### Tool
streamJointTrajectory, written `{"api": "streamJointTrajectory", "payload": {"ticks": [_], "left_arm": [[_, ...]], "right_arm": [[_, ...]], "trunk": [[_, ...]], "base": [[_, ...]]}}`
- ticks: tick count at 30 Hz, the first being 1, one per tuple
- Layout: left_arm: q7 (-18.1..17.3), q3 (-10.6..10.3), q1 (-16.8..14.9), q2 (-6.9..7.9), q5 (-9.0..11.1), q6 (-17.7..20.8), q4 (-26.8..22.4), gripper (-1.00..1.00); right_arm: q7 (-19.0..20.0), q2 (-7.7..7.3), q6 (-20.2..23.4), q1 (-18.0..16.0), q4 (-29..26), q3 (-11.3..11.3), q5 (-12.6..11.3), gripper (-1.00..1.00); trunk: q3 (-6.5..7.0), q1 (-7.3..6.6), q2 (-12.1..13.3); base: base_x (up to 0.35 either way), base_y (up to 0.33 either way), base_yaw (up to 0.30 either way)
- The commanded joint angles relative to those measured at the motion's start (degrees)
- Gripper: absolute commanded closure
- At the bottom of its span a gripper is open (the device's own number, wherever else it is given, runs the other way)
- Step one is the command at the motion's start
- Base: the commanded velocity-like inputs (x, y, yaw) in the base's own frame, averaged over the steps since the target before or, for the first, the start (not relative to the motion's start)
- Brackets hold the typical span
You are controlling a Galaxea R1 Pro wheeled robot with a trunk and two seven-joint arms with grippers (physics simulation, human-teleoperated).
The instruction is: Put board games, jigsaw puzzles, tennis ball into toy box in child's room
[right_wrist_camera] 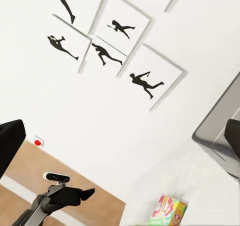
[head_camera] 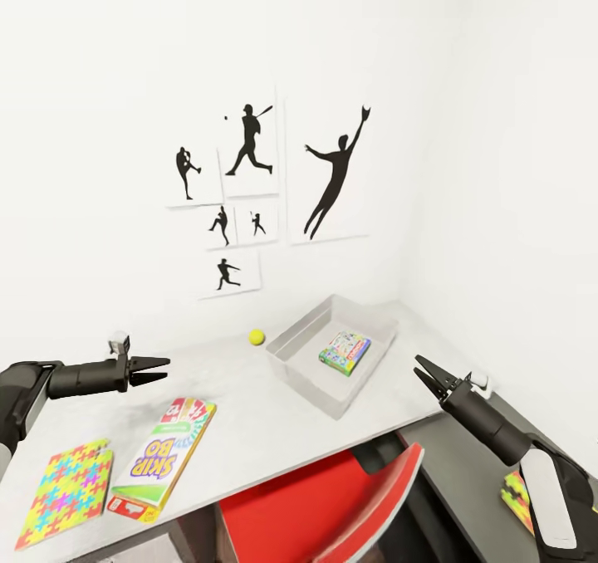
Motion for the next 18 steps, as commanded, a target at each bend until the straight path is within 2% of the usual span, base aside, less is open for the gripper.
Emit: {"api": "streamJointTrajectory", "payload": {"ticks": [1,18], "left_arm": [[-0.30,0.03,-0.04,0.00,-0.22,0.61,-0.02,-1.00],[-0.30,0.06,-0.06,0.21,-0.22,0.58,-0.04,-1.00]], "right_arm": [[0.11,0.00,0.30,-0.05,0.01,-0.05,-0.10,-1.00],[0.07,0.00,0.28,-0.05,0.01,0.00,-0.02,-1.00]], "trunk": [[-0.04,0.02,-0.11],[1.57,0.02,-0.11]], "base": [[-0.103,0.000,0.000],[-0.054,0.015,0.000]]}}
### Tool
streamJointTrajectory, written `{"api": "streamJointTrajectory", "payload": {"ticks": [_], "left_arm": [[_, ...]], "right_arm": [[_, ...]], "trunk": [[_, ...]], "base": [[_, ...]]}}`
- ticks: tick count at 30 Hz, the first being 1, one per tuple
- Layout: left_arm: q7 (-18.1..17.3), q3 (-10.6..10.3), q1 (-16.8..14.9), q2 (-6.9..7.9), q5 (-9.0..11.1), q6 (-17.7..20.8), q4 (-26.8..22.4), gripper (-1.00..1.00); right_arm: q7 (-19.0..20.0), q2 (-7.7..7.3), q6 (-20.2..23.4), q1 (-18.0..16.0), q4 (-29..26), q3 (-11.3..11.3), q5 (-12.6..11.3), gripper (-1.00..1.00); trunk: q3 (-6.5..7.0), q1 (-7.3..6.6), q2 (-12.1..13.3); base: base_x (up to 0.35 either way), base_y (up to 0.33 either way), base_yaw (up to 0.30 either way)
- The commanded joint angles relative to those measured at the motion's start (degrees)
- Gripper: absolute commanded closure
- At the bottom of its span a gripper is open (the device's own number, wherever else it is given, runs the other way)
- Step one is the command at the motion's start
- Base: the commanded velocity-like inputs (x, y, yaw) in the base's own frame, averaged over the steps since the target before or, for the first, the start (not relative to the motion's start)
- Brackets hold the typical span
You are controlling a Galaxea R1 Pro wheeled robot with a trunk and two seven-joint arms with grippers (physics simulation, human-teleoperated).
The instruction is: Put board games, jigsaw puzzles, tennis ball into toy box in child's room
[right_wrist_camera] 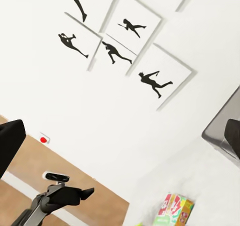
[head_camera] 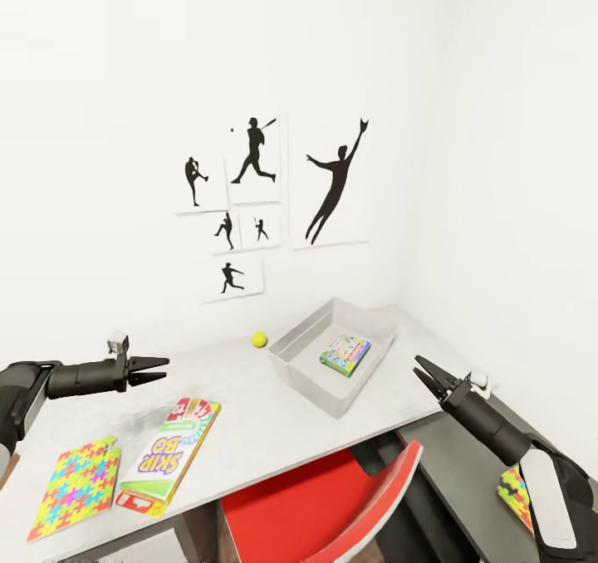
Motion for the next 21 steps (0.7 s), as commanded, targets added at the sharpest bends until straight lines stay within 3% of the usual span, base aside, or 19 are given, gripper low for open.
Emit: {"api": "streamJointTrajectory", "payload": {"ticks": [1,8,21], "left_arm": [[-0.30,0.04,-0.04,0.02,-0.21,0.61,-0.01,-1.00],[-0.30,0.06,-0.03,0.18,-0.21,0.59,0.01,-1.00],[-0.30,0.08,-0.03,0.24,-0.21,0.55,0.02,-1.00]], "right_arm": [[0.07,0.01,0.30,-0.06,-0.01,-0.06,-0.10,-1.00],[-0.31,-0.02,0.21,-0.06,0.33,-0.09,-0.28,-1.00],[-0.35,-0.08,0.21,-0.06,1.64,-0.19,-0.26,-1.00]], "trunk": [[-0.08,0.03,-0.14],[0.04,0.03,-0.14],[0.06,0.03,-0.14]], "base": [[-0.115,0.151,0.000],[-0.045,0.086,-0.038],[-0.002,0.005,-0.250]]}}
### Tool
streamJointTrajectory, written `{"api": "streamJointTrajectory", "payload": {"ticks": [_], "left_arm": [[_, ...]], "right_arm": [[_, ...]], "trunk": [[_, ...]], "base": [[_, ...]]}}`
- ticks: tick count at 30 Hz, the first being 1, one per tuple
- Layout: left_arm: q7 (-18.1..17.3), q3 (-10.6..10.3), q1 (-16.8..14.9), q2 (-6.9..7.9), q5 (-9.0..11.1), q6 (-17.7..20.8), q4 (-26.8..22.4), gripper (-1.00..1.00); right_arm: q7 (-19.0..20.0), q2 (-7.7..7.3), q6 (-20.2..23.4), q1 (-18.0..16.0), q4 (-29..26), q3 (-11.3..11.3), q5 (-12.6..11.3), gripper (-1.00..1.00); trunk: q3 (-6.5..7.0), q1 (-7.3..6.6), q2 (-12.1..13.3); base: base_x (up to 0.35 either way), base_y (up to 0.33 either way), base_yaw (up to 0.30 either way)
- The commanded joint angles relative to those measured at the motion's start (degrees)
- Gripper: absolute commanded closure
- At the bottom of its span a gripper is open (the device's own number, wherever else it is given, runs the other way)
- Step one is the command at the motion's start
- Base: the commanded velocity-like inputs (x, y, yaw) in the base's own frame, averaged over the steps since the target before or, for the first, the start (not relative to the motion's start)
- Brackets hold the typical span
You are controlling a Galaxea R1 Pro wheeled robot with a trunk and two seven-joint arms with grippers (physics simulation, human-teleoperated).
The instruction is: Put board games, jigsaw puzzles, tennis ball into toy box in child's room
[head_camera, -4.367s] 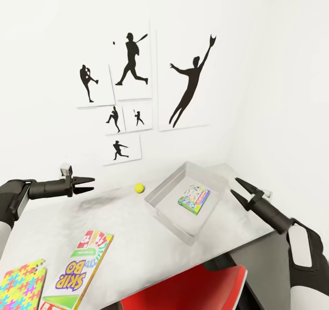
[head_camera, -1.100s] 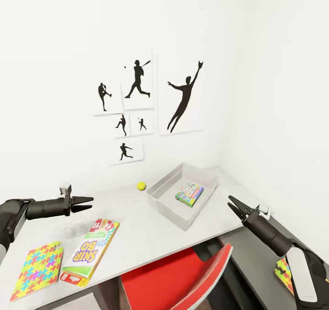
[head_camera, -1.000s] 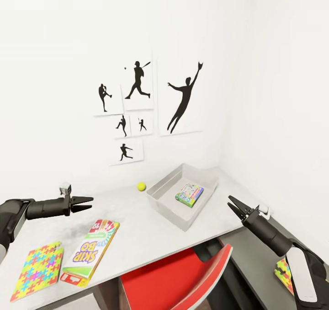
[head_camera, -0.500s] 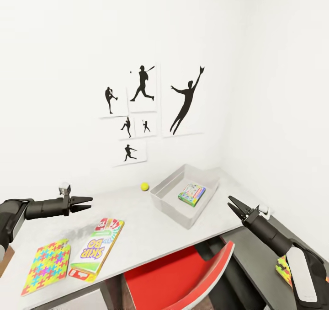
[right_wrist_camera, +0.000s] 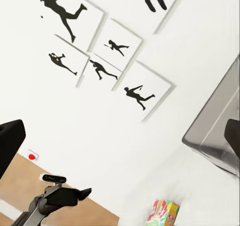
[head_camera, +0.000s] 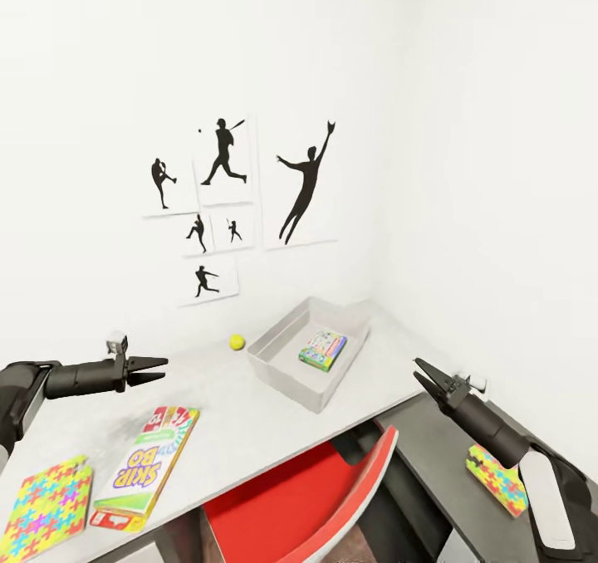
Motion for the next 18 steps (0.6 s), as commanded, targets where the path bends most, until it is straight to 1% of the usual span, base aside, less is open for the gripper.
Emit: {"api": "streamJointTrajectory", "payload": {"ticks": [1,10,18], "left_arm": [[-0.31,0.05,-0.05,0.01,-0.20,0.60,-0.03,-1.00],[-0.31,0.04,-0.04,0.13,-0.20,0.60,-0.04,-1.00],[-0.31,0.05,-0.05,0.27,-0.20,0.60,-0.05,-1.00]], "right_arm": [[0.08,0.01,0.29,-0.08,0.04,-0.04,-0.11,-1.00],[0.03,0.01,0.17,-0.08,0.14,-0.02,-0.12,-1.00],[0.08,0.01,0.20,-0.08,0.21,-0.04,-0.16,-1.00]], "trunk": [[-0.14,0.04,-0.14],[-0.14,0.04,-0.14],[-0.14,0.04,-0.14]], "base": [[0.000,0.000,-0.277],[-0.048,0.000,-0.279],[-0.011,0.000,-0.279]]}}
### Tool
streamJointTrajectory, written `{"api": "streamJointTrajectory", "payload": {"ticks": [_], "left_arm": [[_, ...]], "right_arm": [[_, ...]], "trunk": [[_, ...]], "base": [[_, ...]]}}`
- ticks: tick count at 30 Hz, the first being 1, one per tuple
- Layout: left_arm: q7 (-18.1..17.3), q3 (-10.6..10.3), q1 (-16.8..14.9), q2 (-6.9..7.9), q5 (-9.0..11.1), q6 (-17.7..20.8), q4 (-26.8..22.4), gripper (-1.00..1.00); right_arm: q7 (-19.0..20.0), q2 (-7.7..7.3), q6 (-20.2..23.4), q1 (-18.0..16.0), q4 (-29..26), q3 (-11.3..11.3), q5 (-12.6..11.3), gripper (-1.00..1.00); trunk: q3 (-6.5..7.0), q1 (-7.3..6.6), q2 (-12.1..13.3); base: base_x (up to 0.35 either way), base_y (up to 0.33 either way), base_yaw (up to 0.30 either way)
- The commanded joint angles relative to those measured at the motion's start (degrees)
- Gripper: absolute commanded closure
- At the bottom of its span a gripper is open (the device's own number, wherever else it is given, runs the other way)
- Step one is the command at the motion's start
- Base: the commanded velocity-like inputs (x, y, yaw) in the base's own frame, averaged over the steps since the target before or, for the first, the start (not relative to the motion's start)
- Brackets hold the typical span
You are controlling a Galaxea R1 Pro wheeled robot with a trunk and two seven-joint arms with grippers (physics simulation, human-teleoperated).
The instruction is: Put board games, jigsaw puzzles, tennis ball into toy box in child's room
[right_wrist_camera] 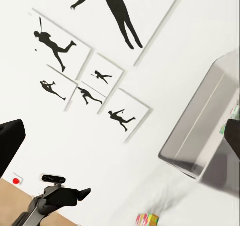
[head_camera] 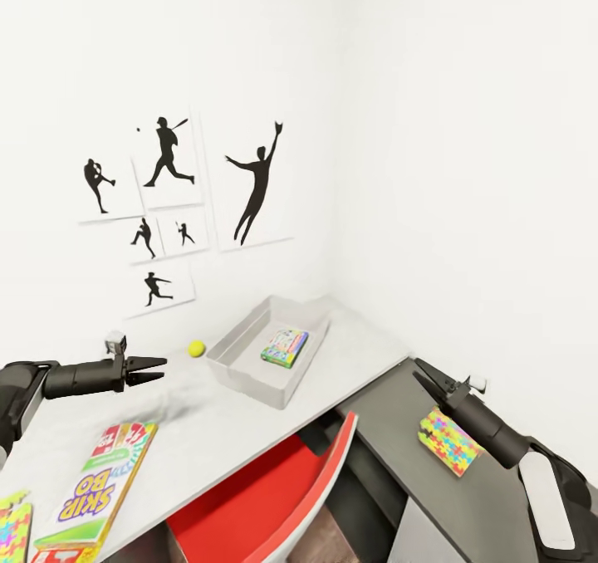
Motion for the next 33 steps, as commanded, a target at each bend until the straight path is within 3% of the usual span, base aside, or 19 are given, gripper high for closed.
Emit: {"api": "streamJointTrajectory", "payload": {"ticks": [1,25,33], "left_arm": [[-0.31,0.05,-0.03,0.02,-0.20,0.60,-0.03,-1.00],[-0.31,0.14,-0.05,0.14,-0.11,1.28,-0.03,-1.00],[-0.31,0.14,-0.07,0.22,-0.11,1.23,0.00,-1.00]], "right_arm": [[0.10,0.01,0.31,-0.08,0.02,-0.04,-0.12,-1.00],[0.06,0.01,0.25,-0.08,0.73,-0.35,-0.16,-1.00],[0.04,0.01,0.24,-0.08,0.74,-0.39,-0.01,-1.00]], "trunk": [[-0.14,0.04,-0.13],[-0.13,0.04,-0.13],[-0.13,0.04,-0.13]], "base": [[-0.003,0.000,-0.279],[0.000,0.000,-0.278],[0.000,0.000,-0.097]]}}
